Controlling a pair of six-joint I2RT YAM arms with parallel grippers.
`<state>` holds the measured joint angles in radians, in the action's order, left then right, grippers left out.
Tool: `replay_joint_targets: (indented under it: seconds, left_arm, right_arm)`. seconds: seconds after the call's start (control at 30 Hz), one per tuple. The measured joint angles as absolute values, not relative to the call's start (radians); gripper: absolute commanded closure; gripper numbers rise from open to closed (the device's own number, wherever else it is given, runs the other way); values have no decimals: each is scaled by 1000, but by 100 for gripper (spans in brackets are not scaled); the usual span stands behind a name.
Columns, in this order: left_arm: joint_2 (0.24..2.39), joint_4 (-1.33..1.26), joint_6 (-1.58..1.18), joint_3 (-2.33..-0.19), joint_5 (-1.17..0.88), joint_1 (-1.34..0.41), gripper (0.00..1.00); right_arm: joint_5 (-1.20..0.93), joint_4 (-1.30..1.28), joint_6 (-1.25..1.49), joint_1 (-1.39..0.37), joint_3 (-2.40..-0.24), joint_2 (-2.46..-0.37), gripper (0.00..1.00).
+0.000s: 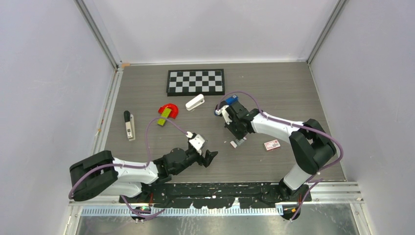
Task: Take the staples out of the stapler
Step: Place the staple in the staple box, then pick up the stapler from the center of the board.
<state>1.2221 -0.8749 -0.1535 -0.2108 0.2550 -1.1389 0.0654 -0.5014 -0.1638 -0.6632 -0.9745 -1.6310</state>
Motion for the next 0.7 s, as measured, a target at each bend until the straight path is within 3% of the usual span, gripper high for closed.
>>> replay_joint_targets:
  seconds: [0.1,0.23,0.3,0.4,0.7]
  left_arm:
    - [1215,-865,-154,-211,262,-1139,24]
    - [1175,-805,-154,-211,297,-1139,6]
    - [1125,-715,-159,-224,330,-1135,1]
    - [1037,-572,-182,-266,358,-1102,0]
    - [764,-137,-368,-418,212,-572,0]
  right_arm:
    - [59,-505,-168,-663,-974,-1623,92]
    - [10,-530,-191,-655,-976,-1559,90]
    - [-38,-554,-213,-640,-983,-1512,85]
    - [-139,-604,-260,-603,-1009,-1431,73]
    - [-416,-741,-378,-513,-1050,-1262,46]
